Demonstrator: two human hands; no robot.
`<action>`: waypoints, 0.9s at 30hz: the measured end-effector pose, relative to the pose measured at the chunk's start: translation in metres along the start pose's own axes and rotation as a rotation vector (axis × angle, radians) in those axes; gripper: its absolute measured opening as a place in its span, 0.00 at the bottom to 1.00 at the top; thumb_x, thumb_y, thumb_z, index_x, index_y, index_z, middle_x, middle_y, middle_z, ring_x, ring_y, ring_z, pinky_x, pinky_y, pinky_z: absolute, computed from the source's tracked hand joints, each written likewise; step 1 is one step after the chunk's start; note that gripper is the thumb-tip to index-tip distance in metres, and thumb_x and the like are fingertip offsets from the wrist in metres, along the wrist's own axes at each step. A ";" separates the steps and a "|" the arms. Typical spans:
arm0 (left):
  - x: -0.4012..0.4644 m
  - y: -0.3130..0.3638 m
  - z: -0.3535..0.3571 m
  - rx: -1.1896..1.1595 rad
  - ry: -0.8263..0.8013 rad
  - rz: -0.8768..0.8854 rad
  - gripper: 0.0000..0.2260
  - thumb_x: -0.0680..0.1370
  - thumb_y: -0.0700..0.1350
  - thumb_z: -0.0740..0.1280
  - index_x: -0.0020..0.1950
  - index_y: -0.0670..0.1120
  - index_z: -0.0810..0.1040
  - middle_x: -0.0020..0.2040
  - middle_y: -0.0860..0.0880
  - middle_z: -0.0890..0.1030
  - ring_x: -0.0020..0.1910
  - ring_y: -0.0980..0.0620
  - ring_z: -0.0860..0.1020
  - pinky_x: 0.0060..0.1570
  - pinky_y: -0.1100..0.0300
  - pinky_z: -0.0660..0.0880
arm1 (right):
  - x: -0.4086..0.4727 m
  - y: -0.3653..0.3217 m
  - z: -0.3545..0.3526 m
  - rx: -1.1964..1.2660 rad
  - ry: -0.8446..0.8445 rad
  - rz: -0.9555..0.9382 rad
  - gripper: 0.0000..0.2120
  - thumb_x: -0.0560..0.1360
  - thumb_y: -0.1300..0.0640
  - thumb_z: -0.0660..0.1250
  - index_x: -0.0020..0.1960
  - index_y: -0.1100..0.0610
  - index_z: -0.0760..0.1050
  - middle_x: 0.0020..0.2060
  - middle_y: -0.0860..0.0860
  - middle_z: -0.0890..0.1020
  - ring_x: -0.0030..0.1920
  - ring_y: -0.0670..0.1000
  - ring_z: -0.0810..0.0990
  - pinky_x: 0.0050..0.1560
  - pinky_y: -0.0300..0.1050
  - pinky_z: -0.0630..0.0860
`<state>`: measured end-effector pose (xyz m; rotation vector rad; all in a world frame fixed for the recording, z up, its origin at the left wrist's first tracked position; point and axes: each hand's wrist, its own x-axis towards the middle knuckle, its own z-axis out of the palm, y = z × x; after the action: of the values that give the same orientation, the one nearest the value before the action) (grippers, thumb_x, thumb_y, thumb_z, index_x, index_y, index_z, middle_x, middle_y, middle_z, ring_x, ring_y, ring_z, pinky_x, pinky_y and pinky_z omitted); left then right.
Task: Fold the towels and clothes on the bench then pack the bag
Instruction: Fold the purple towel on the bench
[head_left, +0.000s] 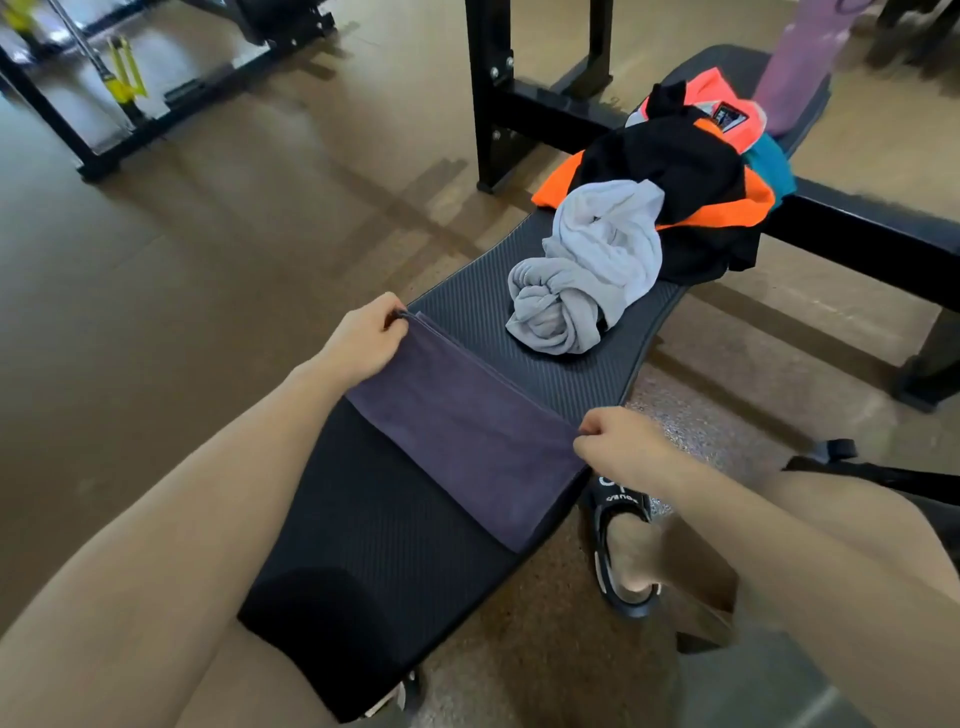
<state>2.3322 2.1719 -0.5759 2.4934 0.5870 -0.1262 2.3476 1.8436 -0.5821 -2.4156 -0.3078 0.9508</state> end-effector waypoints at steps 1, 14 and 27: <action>0.002 -0.001 0.004 0.004 -0.007 0.000 0.06 0.84 0.45 0.58 0.53 0.50 0.74 0.45 0.49 0.79 0.47 0.47 0.77 0.43 0.54 0.69 | 0.002 0.001 0.001 -0.032 0.004 -0.004 0.05 0.75 0.58 0.62 0.44 0.58 0.76 0.38 0.53 0.79 0.41 0.54 0.76 0.34 0.44 0.67; 0.010 -0.001 0.025 0.198 0.062 0.032 0.05 0.84 0.49 0.56 0.54 0.50 0.70 0.42 0.53 0.71 0.47 0.47 0.73 0.45 0.52 0.67 | 0.007 0.002 0.014 -0.189 0.135 -0.054 0.06 0.72 0.52 0.64 0.42 0.54 0.72 0.38 0.51 0.77 0.42 0.58 0.77 0.42 0.49 0.75; 0.007 0.008 0.033 0.350 0.138 0.000 0.11 0.85 0.50 0.56 0.64 0.47 0.68 0.59 0.44 0.77 0.55 0.42 0.77 0.46 0.47 0.73 | -0.001 0.004 0.014 -0.274 0.182 -0.041 0.12 0.72 0.56 0.66 0.50 0.57 0.65 0.45 0.53 0.75 0.44 0.58 0.75 0.40 0.50 0.70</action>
<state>2.3430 2.1506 -0.6004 2.8586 0.6699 -0.0614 2.3373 1.8449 -0.5919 -2.7100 -0.4442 0.7019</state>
